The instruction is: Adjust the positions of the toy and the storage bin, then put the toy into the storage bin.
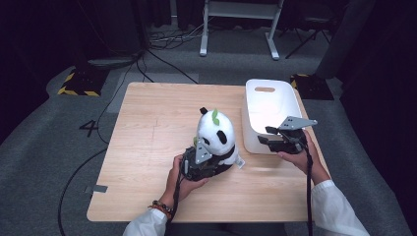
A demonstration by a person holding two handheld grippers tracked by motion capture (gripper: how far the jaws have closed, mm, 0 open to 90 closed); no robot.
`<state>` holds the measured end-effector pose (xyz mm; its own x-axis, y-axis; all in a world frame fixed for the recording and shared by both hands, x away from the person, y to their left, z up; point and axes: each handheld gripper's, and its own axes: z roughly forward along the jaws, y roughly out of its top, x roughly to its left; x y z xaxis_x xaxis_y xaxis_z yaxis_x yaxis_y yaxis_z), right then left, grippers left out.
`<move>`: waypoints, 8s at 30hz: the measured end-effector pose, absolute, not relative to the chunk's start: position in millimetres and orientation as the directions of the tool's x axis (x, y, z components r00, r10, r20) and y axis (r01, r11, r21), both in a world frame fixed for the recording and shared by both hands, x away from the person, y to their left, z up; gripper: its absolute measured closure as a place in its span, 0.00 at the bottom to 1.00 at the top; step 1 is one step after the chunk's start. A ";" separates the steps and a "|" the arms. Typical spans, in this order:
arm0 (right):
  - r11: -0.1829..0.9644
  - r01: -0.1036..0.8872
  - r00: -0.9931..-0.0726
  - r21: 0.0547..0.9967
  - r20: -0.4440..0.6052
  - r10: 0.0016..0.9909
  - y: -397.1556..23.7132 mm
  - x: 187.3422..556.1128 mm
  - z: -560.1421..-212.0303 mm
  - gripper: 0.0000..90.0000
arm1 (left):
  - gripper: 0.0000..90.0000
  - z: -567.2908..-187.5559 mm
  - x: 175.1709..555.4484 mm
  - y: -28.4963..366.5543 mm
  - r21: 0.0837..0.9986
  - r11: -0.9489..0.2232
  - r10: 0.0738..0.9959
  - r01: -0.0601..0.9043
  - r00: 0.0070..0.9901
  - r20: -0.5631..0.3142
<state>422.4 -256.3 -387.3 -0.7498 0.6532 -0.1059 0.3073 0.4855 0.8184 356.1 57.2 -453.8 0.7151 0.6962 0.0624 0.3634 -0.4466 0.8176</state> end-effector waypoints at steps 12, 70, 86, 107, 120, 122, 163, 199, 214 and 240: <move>0.523 0.314 -0.779 0.792 -0.100 0.619 -240.7 436.4 -391.3 0.81 | 0.78 -454.3 361.2 61.1 0.808 -0.475 0.678 0.348 0.730 0.084; 0.517 0.093 -0.890 0.851 -0.162 0.427 -209.0 332.3 -368.8 0.60 | 0.18 -434.2 339.4 120.4 0.880 -0.296 0.742 0.371 0.670 -0.032; 0.412 0.127 -0.737 0.902 -0.192 0.647 -314.7 328.8 -349.0 0.30 | 0.17 -426.6 346.2 108.2 0.896 -0.236 0.766 0.376 0.640 -0.067; 0.421 0.422 -0.615 0.803 -0.088 0.784 -373.2 352.2 -466.5 0.29 | 0.17 -400.4 345.6 109.1 0.922 -0.211 0.804 0.325 0.595 -0.026; 0.411 0.481 -0.611 0.774 -0.040 0.790 -379.4 364.6 -494.0 0.30 | 0.17 -381.4 347.7 95.0 0.929 -0.225 0.809 0.294 0.588 0.010; 0.410 0.481 -0.613 0.775 -0.037 0.790 -378.5 364.4 -494.2 0.30 | 0.17 -381.3 349.1 91.5 0.926 -0.239 0.815 0.293 0.579 0.027; 0.420 0.518 -0.622 0.745 -0.009 0.783 -369.3 367.5 -504.8 0.25 | 0.46 -403.8 359.5 88.0 0.911 -0.310 0.816 0.273 0.568 0.107; 0.421 0.522 -0.615 0.742 -0.015 0.788 -368.6 368.2 -504.9 0.22 | 0.47 -405.8 356.2 88.5 0.929 -0.283 0.818 0.237 0.565 0.105; 0.425 0.516 -0.614 0.744 -0.024 0.789 -368.3 367.2 -505.0 0.22 | 0.47 -395.9 350.0 94.7 0.943 -0.261 0.832 0.205 0.543 0.112; 0.424 0.514 -0.609 0.745 -0.031 0.792 -367.8 365.4 -504.8 0.22 | 0.47 -357.2 344.0 104.0 0.967 -0.213 0.856 0.141 0.504 0.116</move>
<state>365.4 -367.8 -504.8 -0.6093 0.7923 -0.0305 0.5143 0.4242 0.7453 344.0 104.0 -357.2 0.5044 0.8557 0.1155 0.1407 -0.2135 0.9668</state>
